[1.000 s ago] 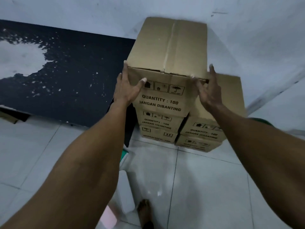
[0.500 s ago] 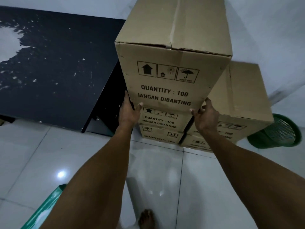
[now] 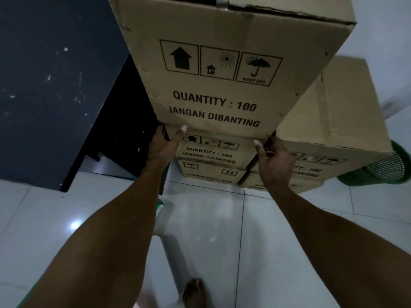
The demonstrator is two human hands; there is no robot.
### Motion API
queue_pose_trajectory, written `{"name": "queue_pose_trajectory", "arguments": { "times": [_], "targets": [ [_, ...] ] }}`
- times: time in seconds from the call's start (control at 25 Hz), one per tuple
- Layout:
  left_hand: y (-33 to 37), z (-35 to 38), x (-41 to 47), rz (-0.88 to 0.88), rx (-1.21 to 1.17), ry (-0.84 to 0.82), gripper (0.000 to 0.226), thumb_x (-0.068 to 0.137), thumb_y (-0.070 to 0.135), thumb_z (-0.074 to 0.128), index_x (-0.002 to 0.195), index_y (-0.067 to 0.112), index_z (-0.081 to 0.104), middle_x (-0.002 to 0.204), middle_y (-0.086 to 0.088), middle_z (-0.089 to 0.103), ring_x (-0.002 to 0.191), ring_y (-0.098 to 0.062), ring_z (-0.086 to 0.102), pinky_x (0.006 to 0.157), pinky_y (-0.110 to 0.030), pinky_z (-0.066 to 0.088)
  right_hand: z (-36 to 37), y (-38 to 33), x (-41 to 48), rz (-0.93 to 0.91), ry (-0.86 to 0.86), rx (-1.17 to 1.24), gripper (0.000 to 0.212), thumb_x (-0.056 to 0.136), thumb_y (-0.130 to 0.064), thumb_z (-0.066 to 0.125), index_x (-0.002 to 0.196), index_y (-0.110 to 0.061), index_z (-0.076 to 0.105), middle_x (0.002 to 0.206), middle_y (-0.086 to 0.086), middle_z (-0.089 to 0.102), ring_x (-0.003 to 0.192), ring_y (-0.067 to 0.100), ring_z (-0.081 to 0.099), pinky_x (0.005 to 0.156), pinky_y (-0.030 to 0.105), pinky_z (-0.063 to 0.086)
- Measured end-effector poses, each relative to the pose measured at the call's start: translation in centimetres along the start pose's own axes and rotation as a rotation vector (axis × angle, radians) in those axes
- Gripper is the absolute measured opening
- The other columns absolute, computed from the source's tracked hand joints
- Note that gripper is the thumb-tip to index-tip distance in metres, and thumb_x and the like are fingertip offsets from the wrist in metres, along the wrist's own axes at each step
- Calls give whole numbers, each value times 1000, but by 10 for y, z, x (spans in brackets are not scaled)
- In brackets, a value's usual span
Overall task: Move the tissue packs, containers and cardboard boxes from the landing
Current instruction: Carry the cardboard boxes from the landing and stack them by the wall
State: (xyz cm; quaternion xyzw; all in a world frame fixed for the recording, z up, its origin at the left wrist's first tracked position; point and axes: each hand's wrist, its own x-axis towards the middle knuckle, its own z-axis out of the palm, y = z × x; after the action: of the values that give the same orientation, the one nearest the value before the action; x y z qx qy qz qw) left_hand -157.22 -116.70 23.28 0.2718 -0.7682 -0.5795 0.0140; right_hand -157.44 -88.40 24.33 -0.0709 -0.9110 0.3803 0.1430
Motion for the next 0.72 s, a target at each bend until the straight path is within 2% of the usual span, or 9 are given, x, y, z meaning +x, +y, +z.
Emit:
{"name": "queue_pose_trajectory", "arguments": {
  "times": [0.12,0.24,0.32,0.4,0.52,0.64,0.72],
  "targets": [
    [-7,5,7,9,-79,-11,98,61,75,75,141,29,43,141,10,55,130,-11,51,108,-43,45,18,7,-9,57,-69,131,52,91,-42,65,133,-14,55,97,-2,70,81,11,64,83,20,48],
    [-6,7,5,62,-89,15,86,67,66,76,136,25,47,135,10,59,126,-7,54,106,-35,46,27,7,-9,83,17,147,48,94,-39,61,130,-8,58,86,5,70,68,16,63,64,6,43],
    [-5,10,0,90,-80,34,76,73,58,77,134,23,50,133,9,61,123,-5,55,104,-29,47,28,7,-9,78,74,159,44,96,-40,58,125,-6,62,83,8,70,67,18,64,63,15,50],
    [-1,11,-6,103,-90,33,66,79,47,77,132,18,52,131,6,62,121,-4,56,102,-23,48,26,9,-6,60,96,169,43,97,-42,56,118,-5,66,87,10,73,72,17,66,69,25,55],
    [-1,10,-7,111,-108,18,67,74,53,78,127,19,55,125,5,66,118,-6,60,101,-27,50,24,12,-3,12,118,116,41,98,-40,54,109,-3,69,89,10,74,76,17,68,70,20,48],
    [-1,10,-6,109,-110,46,72,69,61,78,115,10,57,115,-6,69,112,-15,64,98,-36,53,22,12,-2,21,123,81,41,99,-39,52,107,-3,70,87,10,74,73,16,66,68,13,43],
    [2,12,-10,117,-103,91,82,65,66,77,126,17,54,124,-1,67,118,-12,61,100,-39,52,23,11,-4,21,129,70,40,100,-37,52,107,-2,70,83,9,73,67,15,63,61,1,34]
  ]
}}
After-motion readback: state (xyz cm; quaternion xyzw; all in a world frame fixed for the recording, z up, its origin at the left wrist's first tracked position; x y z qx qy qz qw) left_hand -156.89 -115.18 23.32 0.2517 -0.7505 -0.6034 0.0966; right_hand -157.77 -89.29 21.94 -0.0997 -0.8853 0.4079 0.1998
